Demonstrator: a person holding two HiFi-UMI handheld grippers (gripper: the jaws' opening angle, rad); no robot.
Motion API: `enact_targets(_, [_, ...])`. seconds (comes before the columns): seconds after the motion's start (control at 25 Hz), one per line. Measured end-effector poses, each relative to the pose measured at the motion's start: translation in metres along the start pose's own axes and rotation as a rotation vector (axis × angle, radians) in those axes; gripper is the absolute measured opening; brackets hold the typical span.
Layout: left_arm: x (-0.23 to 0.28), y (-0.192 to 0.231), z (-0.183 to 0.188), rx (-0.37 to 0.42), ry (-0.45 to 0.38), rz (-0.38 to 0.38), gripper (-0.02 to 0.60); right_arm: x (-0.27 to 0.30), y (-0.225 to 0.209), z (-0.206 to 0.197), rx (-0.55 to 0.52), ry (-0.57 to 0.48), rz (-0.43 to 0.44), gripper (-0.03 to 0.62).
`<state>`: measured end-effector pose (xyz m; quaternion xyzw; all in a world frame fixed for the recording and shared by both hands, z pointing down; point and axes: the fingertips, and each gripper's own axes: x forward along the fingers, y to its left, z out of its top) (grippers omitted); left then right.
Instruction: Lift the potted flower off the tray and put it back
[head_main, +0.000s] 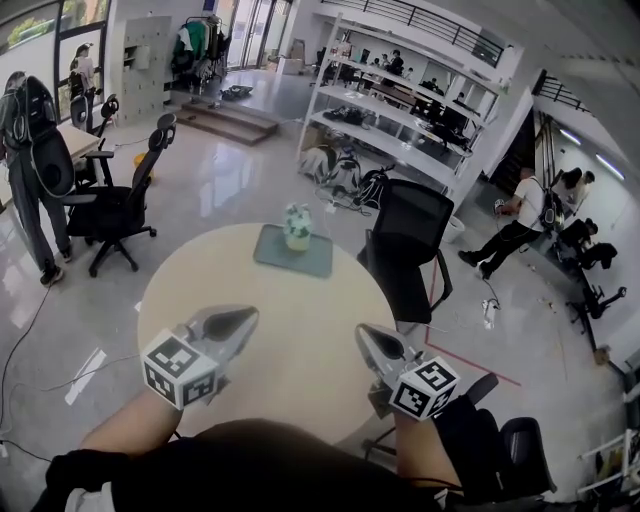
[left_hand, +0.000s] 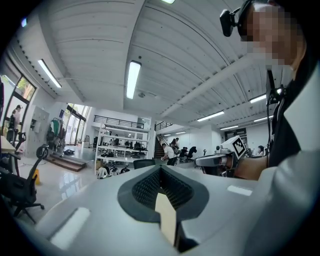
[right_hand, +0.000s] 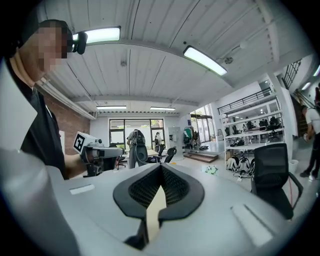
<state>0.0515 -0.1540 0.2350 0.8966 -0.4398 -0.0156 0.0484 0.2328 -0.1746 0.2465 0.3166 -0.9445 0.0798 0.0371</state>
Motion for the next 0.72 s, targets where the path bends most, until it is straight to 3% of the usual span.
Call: enact_targets(0.72, [0.0027,-0.0053,0.0035,0.007,0.004,-0.005,-0.002,-0.0098,-0.0009,0.0034,-0.014,-0.004,-0.007,0.011])
